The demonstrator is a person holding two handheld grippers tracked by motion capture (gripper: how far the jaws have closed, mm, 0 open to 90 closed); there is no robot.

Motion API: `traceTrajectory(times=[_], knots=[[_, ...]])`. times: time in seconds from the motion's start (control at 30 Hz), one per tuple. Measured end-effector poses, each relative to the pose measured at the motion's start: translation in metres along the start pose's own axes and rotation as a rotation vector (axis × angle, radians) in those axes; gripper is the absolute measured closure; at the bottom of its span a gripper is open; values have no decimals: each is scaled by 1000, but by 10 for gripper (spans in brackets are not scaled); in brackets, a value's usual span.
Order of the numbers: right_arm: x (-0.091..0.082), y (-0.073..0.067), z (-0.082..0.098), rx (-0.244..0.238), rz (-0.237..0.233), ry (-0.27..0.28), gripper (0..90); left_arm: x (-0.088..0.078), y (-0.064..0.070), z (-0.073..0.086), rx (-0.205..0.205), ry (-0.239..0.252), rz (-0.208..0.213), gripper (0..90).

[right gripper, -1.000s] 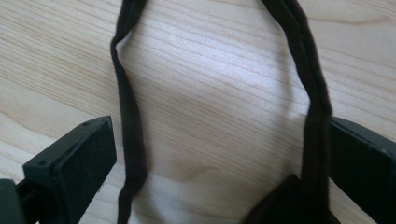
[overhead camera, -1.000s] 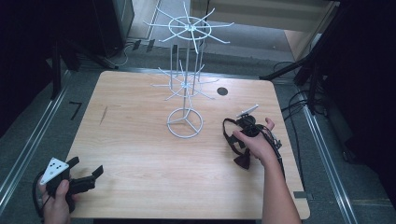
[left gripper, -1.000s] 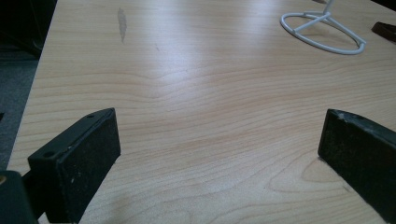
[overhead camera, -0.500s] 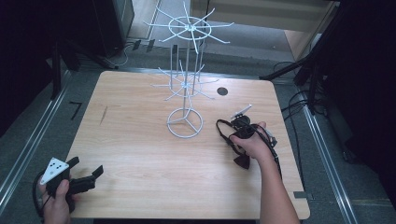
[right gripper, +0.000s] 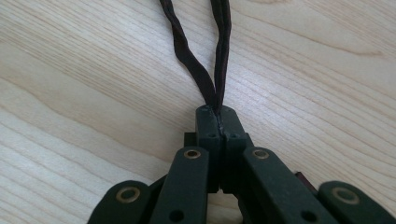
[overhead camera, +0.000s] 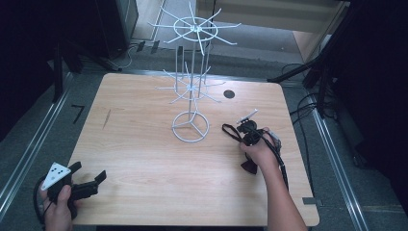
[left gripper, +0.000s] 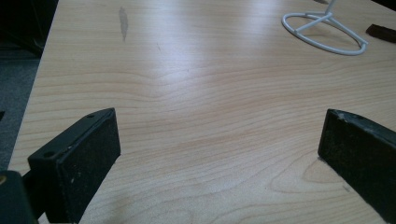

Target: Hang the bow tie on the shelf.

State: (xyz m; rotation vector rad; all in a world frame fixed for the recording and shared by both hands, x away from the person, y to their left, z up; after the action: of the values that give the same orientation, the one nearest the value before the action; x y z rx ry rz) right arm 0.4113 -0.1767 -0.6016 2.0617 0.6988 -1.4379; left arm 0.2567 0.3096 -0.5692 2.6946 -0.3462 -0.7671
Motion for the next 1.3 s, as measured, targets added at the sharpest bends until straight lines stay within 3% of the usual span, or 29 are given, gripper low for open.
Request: traceTrajectory(times=[0.07,0.17,0.2,0.33,0.37,0.4,0.43,0.73,0.93,1.3], knots=[[0,0,1,40,-27,46,900,0,0,0,-1,-1,0,0],[-2,3,4,63,-22,88,900,0,0,0,0,0,-1,0],[-8,7,4,103,-12,157,900,0,0,0,1,1,-2,0],[-27,12,3,159,1,304,900,0,0,0,1,2,-4,0],[-27,12,3,159,1,304,900,0,0,0,1,2,-4,0],[-31,12,2,164,2,333,900,0,0,0,1,1,-4,0],[-44,10,1,165,14,404,900,0,0,0,1,3,-6,0],[-80,-5,-11,178,7,613,900,0,0,0,0,8,-8,0],[-97,-10,-19,173,44,694,900,0,0,0,-3,8,-8,0],[-119,-16,-24,192,32,799,900,0,0,-1,-3,9,-6,0]])
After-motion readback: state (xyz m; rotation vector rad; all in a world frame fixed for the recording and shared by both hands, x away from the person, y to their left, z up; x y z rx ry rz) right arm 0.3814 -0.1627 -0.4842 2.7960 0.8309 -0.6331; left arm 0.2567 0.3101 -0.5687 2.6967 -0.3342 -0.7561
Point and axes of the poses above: each handheld gripper's, and its own axes: x roughly forward along the jaws, z roughly out of its underside, y roughly to its right, the point moved 10 cm from there along x, roughly forward along the jaws, and after that the axes turned 15 degrees about -x, right-handed, at the moved point
